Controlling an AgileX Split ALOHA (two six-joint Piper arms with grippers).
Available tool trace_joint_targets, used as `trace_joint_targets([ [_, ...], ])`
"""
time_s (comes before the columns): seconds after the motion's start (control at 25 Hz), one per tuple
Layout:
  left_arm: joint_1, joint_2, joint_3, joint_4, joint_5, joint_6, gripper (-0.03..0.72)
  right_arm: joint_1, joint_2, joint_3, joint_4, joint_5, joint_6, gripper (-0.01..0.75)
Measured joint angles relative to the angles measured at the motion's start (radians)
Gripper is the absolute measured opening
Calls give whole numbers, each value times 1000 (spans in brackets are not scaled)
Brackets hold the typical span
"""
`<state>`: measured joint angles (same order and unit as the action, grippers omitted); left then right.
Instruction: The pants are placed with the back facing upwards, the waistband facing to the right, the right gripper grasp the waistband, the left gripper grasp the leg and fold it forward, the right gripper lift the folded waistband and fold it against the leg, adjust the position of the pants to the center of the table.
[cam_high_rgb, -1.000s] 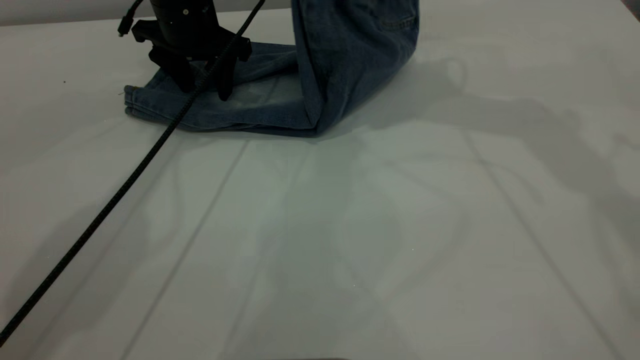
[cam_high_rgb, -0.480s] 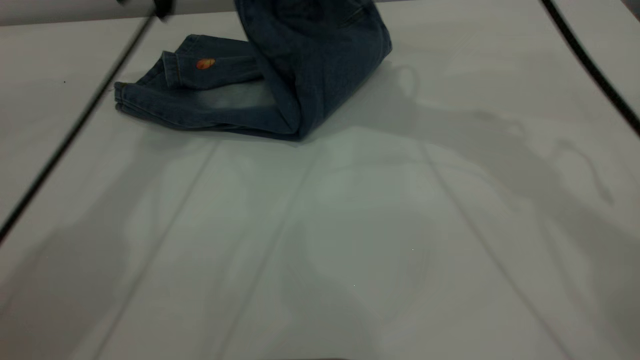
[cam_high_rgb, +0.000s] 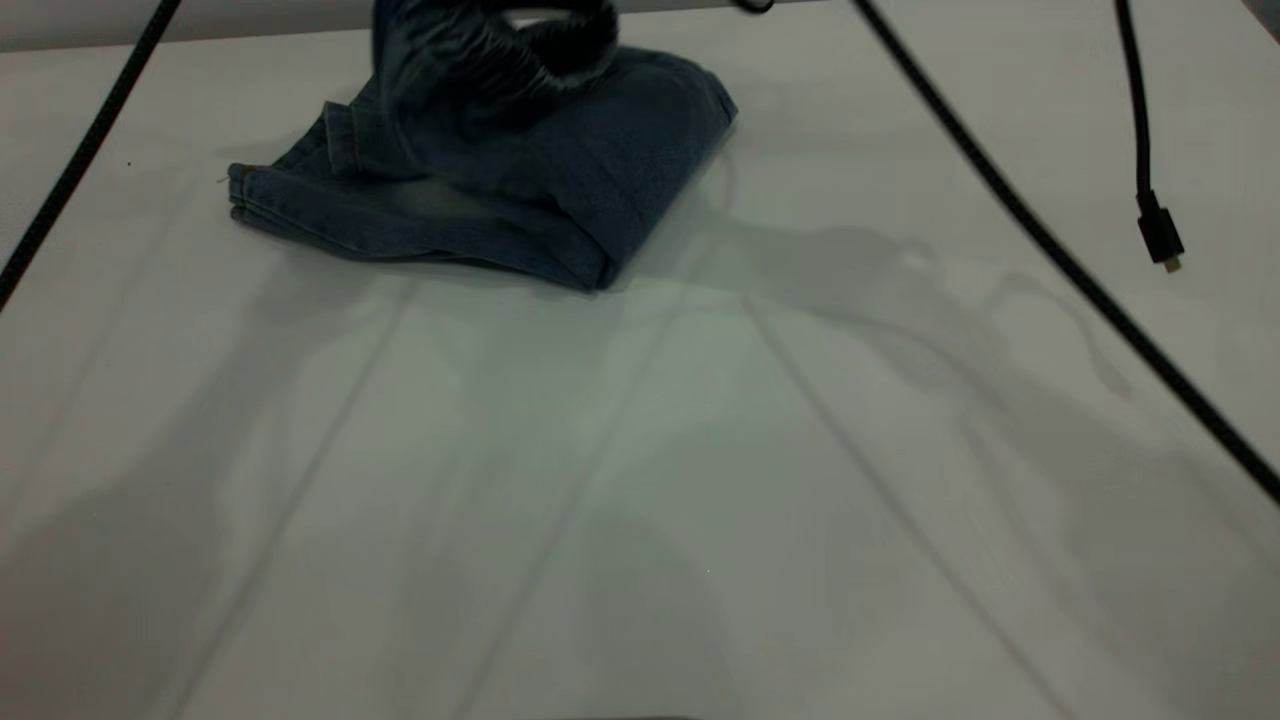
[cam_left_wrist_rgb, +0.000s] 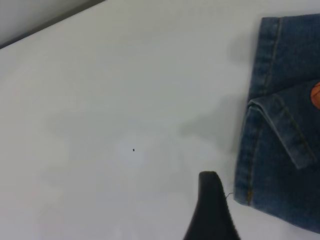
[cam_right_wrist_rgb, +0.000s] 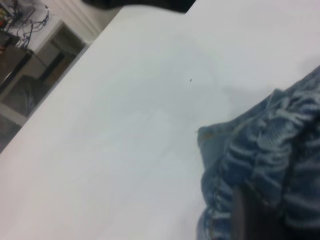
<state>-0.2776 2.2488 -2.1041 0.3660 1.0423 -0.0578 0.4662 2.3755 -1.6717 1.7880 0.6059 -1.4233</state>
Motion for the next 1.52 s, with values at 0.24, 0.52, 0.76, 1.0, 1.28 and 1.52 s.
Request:
trace_joint_targets([
  [0.24, 0, 0, 0, -58, -3, 9, 482, 24, 46, -52, 0, 8, 112, 583],
  [0.52, 0, 0, -1, -216, 7, 160, 482, -42, 0, -58, -250, 55, 309, 675],
  [0.76, -3, 30, -5, -385, 121, 421, 482, -145, -55, -59, -637, 229, 639, 612],
  [1.0, -3, 151, -5, -394, 130, 842, 482, -194, -63, -59, -782, 390, 789, 580],
  [1.28, -3, 327, -5, -402, 125, 1187, 482, -198, -63, -59, -787, 426, 798, 580],
  [1.52, -9, 348, -12, -478, 121, 1071, 466, -204, -63, -59, -790, 428, 792, 580],
])
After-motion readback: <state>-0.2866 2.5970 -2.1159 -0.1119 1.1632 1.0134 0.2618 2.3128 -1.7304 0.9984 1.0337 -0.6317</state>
